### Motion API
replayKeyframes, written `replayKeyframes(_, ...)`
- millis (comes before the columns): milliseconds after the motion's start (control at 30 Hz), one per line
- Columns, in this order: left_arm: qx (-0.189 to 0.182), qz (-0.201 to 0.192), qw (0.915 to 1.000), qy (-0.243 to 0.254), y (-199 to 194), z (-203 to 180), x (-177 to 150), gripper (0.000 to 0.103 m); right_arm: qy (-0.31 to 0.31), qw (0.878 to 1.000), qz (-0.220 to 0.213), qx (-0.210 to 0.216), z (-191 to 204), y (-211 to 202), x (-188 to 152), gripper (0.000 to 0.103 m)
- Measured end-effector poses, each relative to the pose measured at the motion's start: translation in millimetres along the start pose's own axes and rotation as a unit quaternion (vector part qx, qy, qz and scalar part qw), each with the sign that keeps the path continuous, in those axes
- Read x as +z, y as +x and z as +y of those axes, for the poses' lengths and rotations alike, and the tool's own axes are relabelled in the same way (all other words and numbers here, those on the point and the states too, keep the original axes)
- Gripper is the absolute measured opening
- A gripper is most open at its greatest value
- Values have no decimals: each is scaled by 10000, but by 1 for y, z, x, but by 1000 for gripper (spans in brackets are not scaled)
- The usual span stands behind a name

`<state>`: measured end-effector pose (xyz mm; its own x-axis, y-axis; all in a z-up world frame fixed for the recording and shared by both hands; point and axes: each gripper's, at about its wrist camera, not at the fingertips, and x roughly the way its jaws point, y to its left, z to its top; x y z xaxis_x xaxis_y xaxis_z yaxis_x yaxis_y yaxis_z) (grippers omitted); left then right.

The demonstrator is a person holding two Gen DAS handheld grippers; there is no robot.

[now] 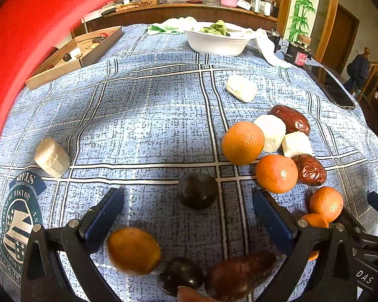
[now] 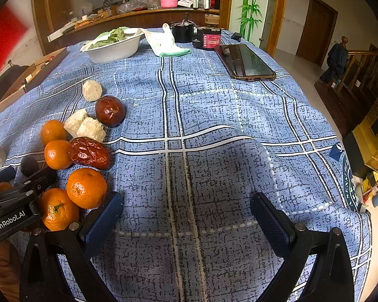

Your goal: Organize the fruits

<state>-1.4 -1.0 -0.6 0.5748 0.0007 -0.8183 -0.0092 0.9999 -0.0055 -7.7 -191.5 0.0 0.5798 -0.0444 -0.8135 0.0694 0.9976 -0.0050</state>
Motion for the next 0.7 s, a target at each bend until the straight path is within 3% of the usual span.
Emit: replayKeyframes(700, -12, 2, 10000, -9, 1, 3, 0, 102, -1, 10000, 0, 1, 0, 0, 0, 102)
